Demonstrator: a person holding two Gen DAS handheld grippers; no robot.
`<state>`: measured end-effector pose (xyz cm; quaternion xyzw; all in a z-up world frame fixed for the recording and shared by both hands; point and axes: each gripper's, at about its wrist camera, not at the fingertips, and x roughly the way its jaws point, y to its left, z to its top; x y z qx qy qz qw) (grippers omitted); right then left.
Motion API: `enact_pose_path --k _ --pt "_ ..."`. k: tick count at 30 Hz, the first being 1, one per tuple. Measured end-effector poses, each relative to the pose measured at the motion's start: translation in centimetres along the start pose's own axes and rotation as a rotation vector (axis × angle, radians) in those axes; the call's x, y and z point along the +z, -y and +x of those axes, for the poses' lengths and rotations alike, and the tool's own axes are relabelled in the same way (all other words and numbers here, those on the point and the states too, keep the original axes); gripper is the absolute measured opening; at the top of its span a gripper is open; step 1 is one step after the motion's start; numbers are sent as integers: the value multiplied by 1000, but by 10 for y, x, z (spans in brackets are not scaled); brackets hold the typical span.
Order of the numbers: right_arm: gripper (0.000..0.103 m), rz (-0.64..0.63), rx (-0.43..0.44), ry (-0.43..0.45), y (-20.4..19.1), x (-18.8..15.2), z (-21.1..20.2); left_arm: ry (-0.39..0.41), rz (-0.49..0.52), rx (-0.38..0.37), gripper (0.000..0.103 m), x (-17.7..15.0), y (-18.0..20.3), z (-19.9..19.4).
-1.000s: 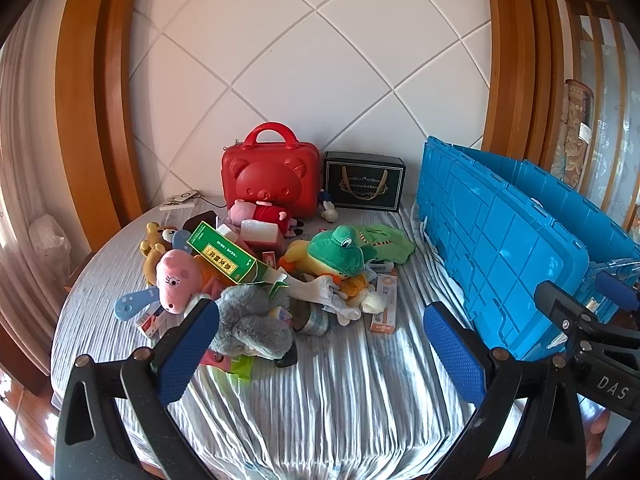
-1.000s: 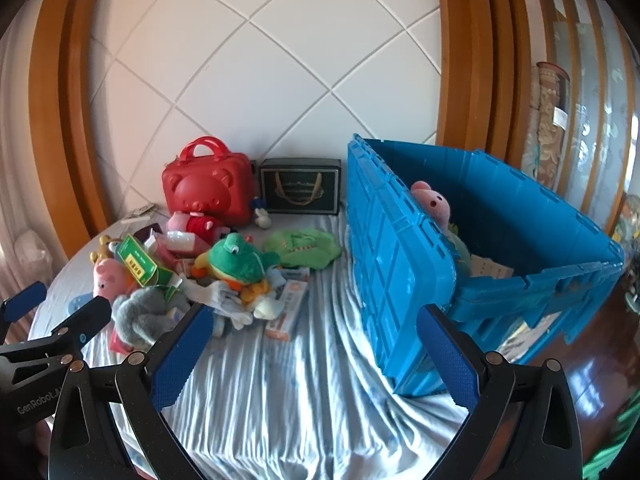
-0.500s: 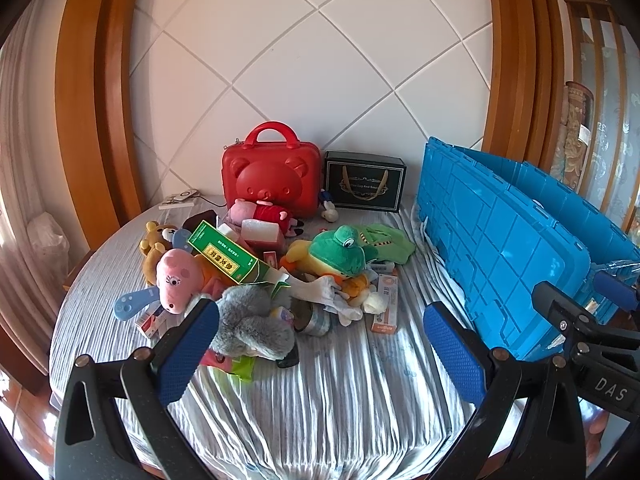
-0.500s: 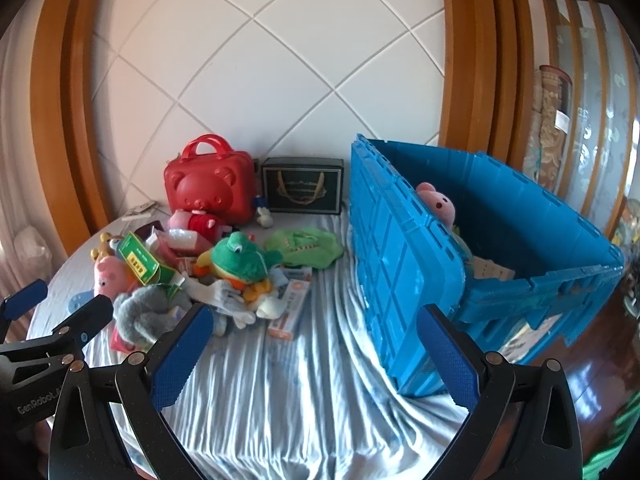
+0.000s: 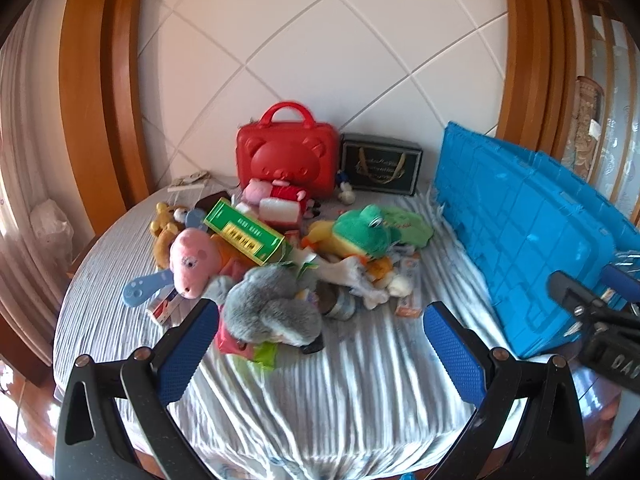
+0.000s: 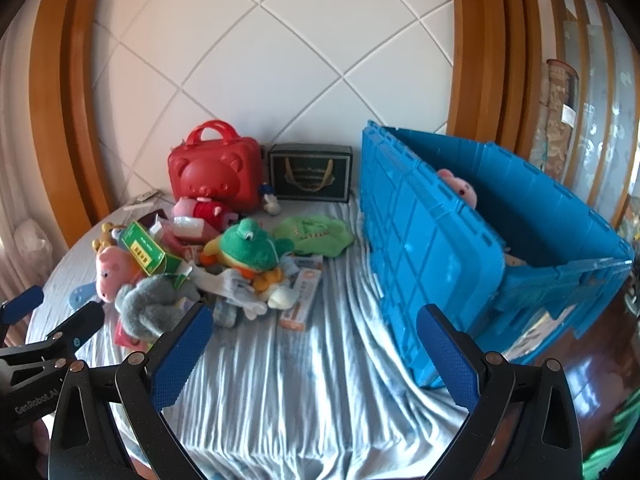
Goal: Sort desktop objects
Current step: 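Move both grippers toward the pile of toys on the bed, then grasp the grey plush with the left gripper while the right grasps the white plush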
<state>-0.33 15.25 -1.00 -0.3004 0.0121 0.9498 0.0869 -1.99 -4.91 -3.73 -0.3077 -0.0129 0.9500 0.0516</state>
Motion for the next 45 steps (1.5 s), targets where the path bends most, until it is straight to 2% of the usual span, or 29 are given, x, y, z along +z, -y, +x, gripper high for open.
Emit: enact_pose_path --k 6,9,14,19,23,27,28,29,31,32,33,35,39,42,44,45 --pt "103 -69 11 -88 -2 -5 40 -82 -62 52 103 -15 -41 48" --pt "103 -102 40 -150 0 -8 77 -159 -96 123 103 -25 -59 82" --pt "103 -116 120 -254 4 -10 146 -249 -175 175 103 -29 -72 119" --pt "103 -149 194 -340 5 -5 211 -294 -222 250 103 -19 -73 154" --pt "103 -162 258 -390 -2 -7 248 -315 -241 300 103 -19 -74 180" --pt "103 -176 342 -434 -21 -9 262 -322 -277 295 103 -18 -83 211" --pt "103 -187 350 -438 -26 -9 263 -333 -275 280 100 -18 -85 219" --pt "103 -198 352 -438 -30 -9 264 -355 -273 267 90 -20 -87 228" --pt "103 -203 336 -438 -35 -9 267 -406 -274 199 77 -29 -90 242" --pt "103 -198 323 -441 -35 -9 267 -416 -255 207 73 -34 -90 244" --pt "103 -191 305 -444 -34 -10 270 -414 -204 230 71 -38 -87 245" --pt "100 -179 281 -462 -32 -13 274 -410 -162 231 68 -42 -86 244" --pt "91 -135 255 -512 -23 -19 286 -419 -154 200 70 -42 -93 249" --pt "81 -109 203 -529 -13 -22 300 -437 -161 197 71 -40 -100 257" --pt "79 -95 177 -545 -7 -23 311 -439 -153 214 57 -40 -102 258" --pt "79 -79 176 -556 -4 -22 318 -432 -147 214 55 -39 -103 253"
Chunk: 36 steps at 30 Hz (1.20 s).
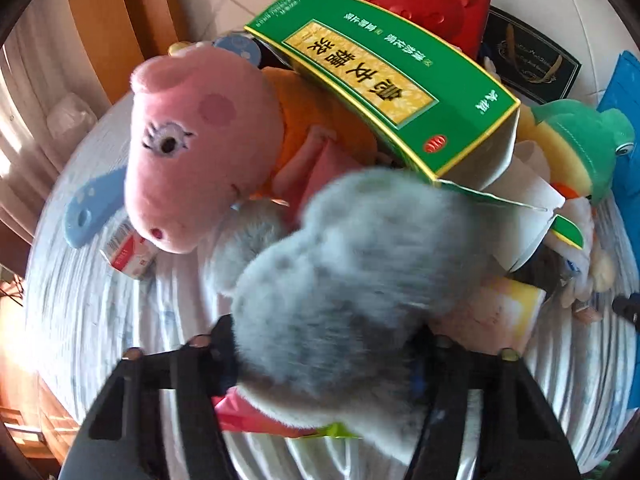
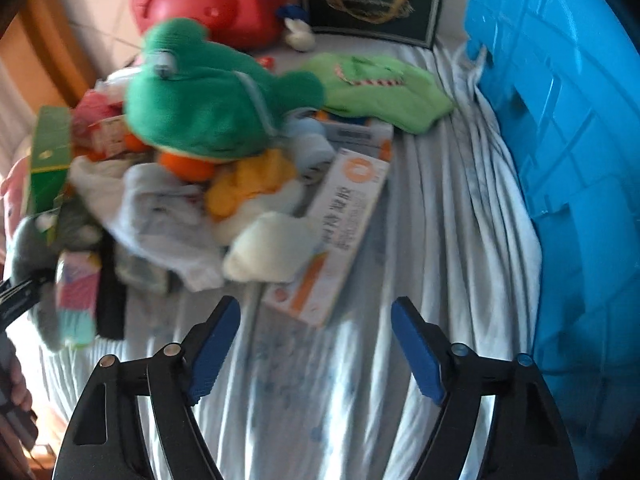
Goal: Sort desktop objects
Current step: 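Grasp the grey plush with the left gripper while the right grasps the white plush, then carry both plushes into the blue crate and open both grippers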
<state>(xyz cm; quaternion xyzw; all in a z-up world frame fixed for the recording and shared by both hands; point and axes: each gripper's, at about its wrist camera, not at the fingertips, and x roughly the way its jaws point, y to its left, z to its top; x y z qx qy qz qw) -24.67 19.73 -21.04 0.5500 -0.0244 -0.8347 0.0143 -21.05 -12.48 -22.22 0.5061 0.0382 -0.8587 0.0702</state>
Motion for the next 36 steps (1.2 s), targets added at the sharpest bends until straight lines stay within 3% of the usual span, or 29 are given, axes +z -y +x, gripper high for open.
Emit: enact_pose_path --k 3,7,14,17,18,20,28,36 --pt "79 52 -3 -1 12 9 5 24 -45 -38 50 0 -14 -18" --pt "79 53 -3 -12 13 17 11 81 -67 -5 50 6 -29 -43" --pt "77 -69 43 10 -20 26 14 76 -90 34 50 7 -40 -42" --pt "63 -86 36 -14 -27 32 32 61 -98 28 50 4 -40 -40" --pt "50 -83 46 -32 -28 33 40 61 -93 31 50 1 -37 -42" --pt "46 -77 46 -31 -29 33 41 69 -84 37 50 -1 -36 -47" --pt "43 -42 64 120 -30 25 -44 207 -12 -5 50 8 -19 -106" --pt "43 24 33 363 -26 6 -160 331 111 -147 50 19 14 -161"
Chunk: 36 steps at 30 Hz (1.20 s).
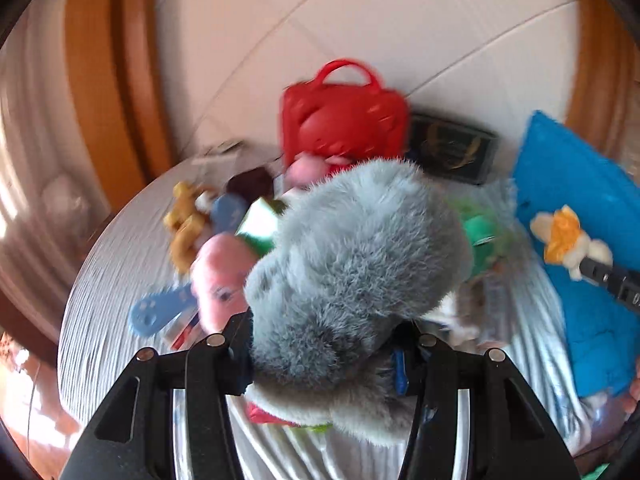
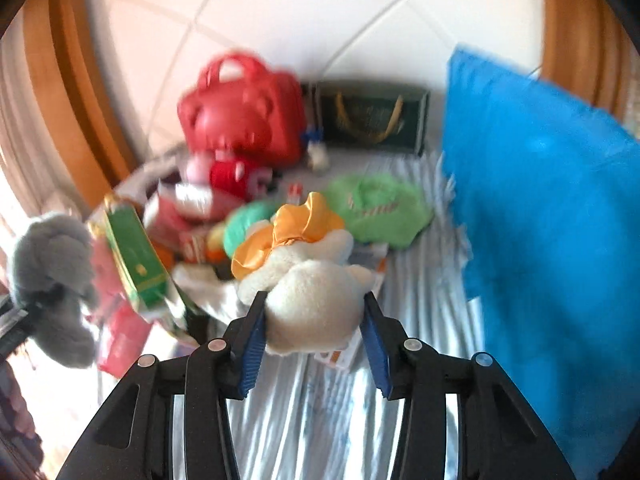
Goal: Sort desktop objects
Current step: 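Carry both plushes into the blue crate and open both grippers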
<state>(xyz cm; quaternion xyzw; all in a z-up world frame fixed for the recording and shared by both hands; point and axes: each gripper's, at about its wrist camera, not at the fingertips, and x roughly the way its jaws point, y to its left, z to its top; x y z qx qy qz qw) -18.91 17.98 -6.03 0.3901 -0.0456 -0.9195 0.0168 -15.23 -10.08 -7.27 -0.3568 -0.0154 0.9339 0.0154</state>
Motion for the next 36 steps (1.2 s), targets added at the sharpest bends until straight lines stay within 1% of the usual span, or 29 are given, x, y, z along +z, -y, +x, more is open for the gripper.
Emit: enact_pose_path --k 6,10,13,16,20,23,26,28,30,32,36 --pt "43 58 -53 173 15 8 -88 96 86 -149 50 22 48 -33" --pt "43 84 -90 262 40 13 -136 153 127 -237 50 37 91 -59" --pt "43 112 -114 328 69 13 -173 210 157 -292 50 50 134 -82" --pt "43 117 -175 383 105 11 -205 264 178 -340 50 59 185 -105" --pt "43 128 -245 406 168 4 -237 297 182 -420 50 63 260 -127" --pt "43 146 -282 378 228 -1 -250 285 199 -465 50 61 326 -136" --pt "43 132 -315 345 275 -8 -255 248 220 -476 50 53 391 -137" --pt "43 123 -325 306 307 -9 -245 193 243 -479 50 44 428 -131" --pt "43 120 -315 272 330 -10 -238 134 272 -461 50 36 462 -117" --pt "43 113 -309 239 349 -14 -229 79 291 -444 50 30 485 -105" --pt "44 109 -277 176 376 -20 -211 19 322 -403 50 20 512 -91"
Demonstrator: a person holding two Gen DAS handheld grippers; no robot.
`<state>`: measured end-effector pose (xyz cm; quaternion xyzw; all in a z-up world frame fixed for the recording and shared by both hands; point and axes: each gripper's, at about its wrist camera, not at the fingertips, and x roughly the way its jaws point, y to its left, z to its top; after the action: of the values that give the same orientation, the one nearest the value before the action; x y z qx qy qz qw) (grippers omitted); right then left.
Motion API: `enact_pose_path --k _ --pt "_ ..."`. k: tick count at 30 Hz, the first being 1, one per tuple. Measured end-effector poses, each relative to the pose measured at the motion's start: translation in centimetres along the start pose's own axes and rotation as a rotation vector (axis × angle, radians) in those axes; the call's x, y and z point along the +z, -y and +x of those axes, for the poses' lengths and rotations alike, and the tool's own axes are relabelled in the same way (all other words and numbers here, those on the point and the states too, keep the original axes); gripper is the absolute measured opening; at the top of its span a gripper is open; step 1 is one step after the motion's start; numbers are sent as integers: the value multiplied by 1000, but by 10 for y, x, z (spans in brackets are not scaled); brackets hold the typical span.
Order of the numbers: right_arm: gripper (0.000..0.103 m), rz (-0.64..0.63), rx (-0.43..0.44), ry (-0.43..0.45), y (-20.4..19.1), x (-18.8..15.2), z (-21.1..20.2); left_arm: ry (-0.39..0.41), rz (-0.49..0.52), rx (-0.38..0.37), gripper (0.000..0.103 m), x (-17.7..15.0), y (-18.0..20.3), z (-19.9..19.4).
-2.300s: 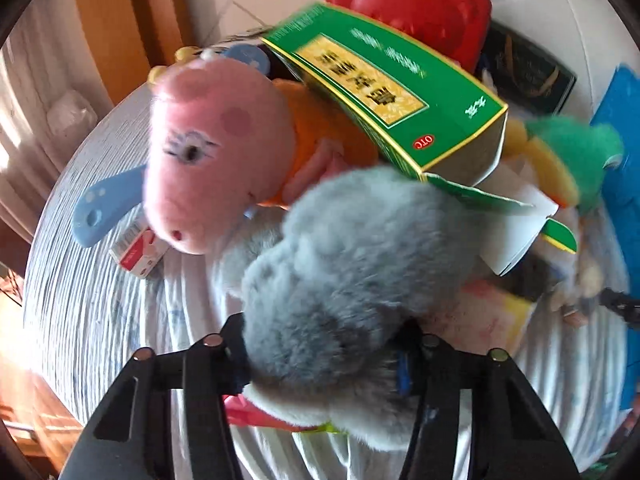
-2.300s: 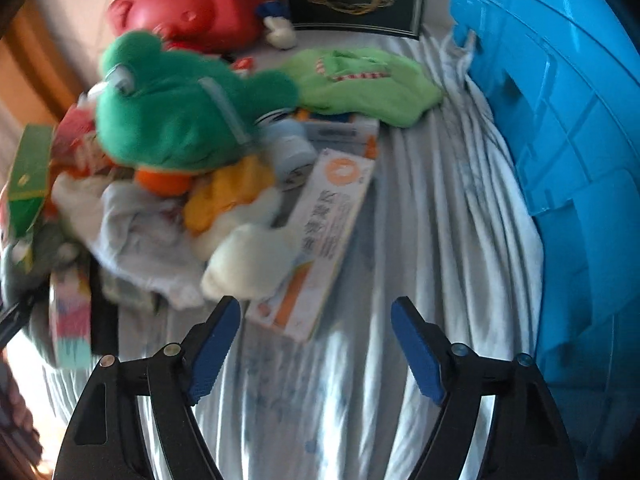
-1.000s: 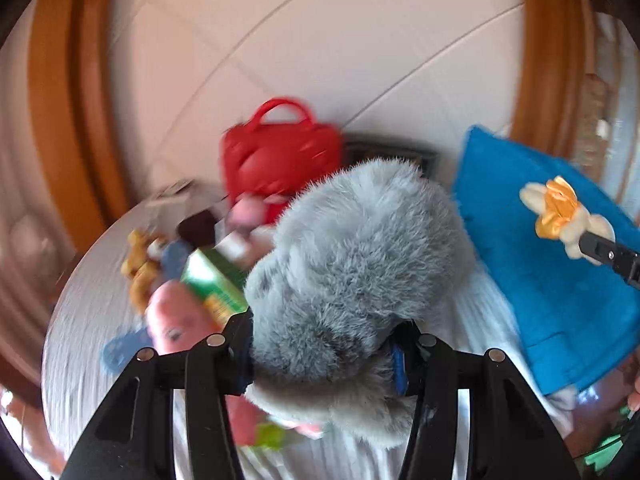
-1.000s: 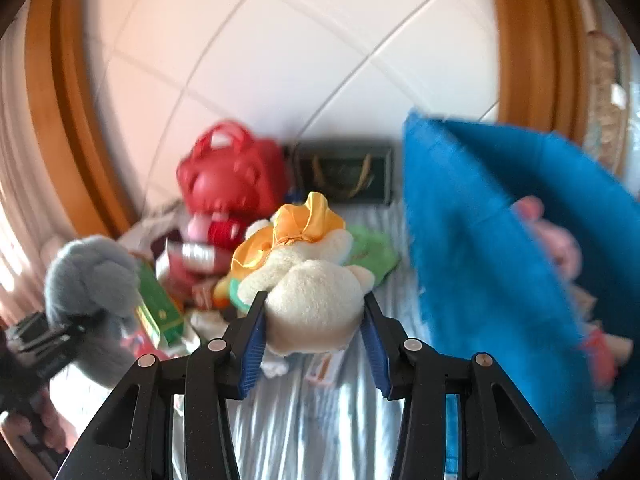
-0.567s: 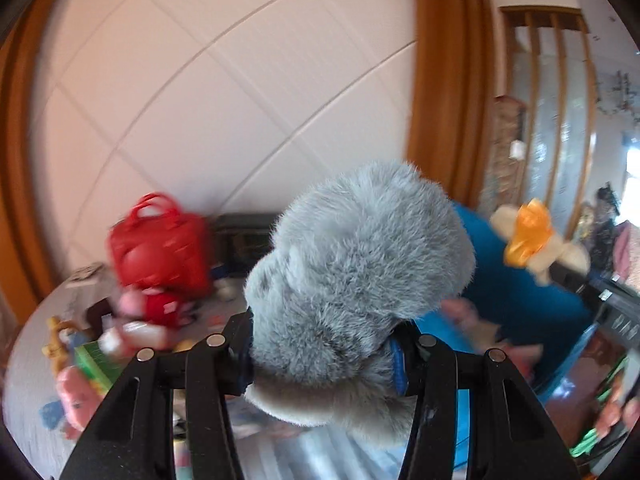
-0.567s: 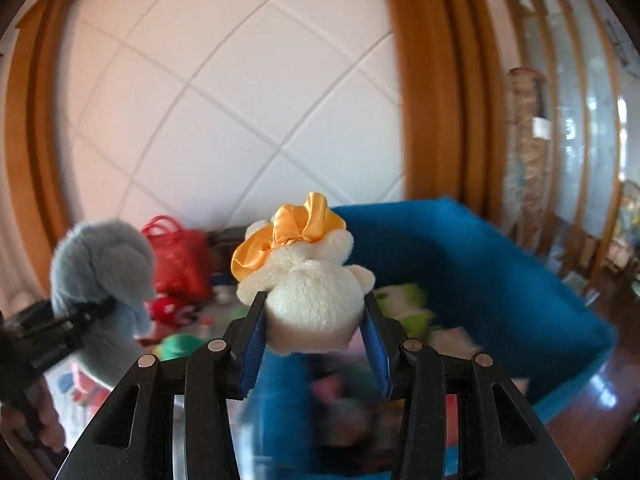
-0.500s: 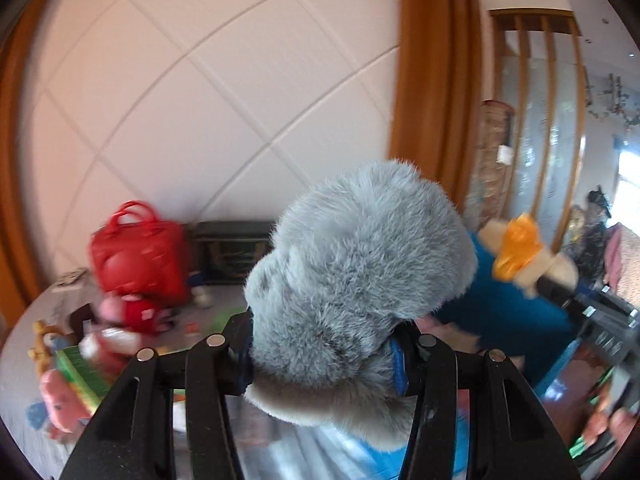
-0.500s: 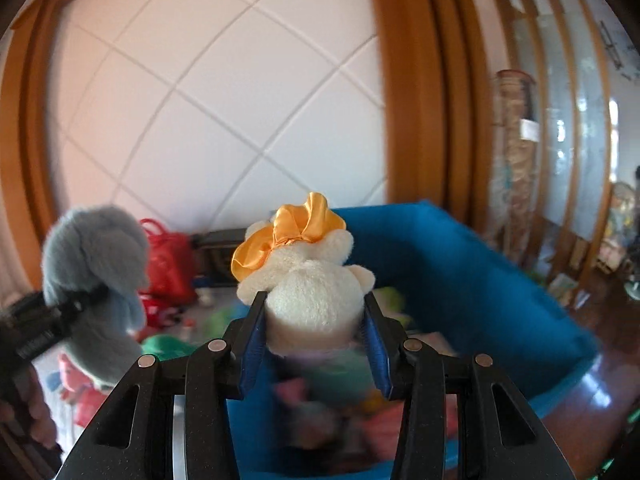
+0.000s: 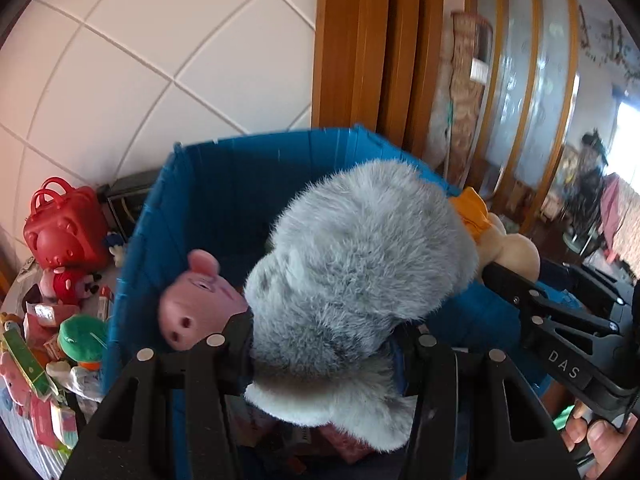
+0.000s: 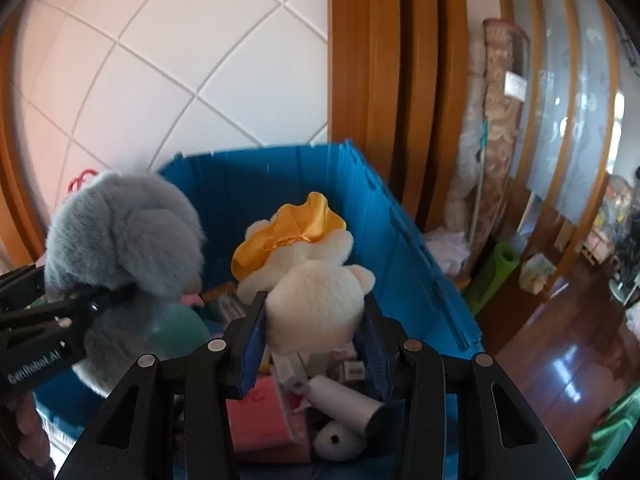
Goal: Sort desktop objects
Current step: 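Carry both plushes into the blue crate and open both grippers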
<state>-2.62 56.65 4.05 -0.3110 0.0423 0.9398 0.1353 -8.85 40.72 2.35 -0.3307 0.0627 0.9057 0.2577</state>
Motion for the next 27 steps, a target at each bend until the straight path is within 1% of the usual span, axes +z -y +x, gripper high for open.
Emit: enact_pose_path --k 5,9,11,12,14,18,20,22,23,24,26,27 --pt "44 -18 8 -64 11 -7 23 -37 13 33 50 0 11 16" --pt "44 -36 15 -94 13 -10 36 -53 24 65 50 -4 16 17" --pt "44 -40 13 -101 14 -9 39 -73 12 62 50 -5 15 19" --pt "45 -42 16 -94 14 -8 38 -76 8 64 51 0 23 26" --pt "45 -57 -22 -92 12 -8 39 -82 7 71 54 -1 21 27" --pt "45 -56 -52 -80 13 -7 40 -73 31 81 55 -5 23 24" --pt "47 -61 -73 -67 12 -6 40 -67 41 81 66 -4 26 23" --pt "48 -63 -94 -62 12 -5 40 -56 40 78 74 -3 26 22" --pt "48 -64 -95 -59 12 -4 39 -53 37 77 76 -1 27 23" --pt "49 -66 -100 -59 11 -5 40 -49 31 70 76 0 26 22" --pt "56 -73 -103 -63 11 -4 41 -49 28 64 76 0 25 22" --pt "67 -76 -100 -64 9 -3 40 -50 29 62 76 -1 25 23"
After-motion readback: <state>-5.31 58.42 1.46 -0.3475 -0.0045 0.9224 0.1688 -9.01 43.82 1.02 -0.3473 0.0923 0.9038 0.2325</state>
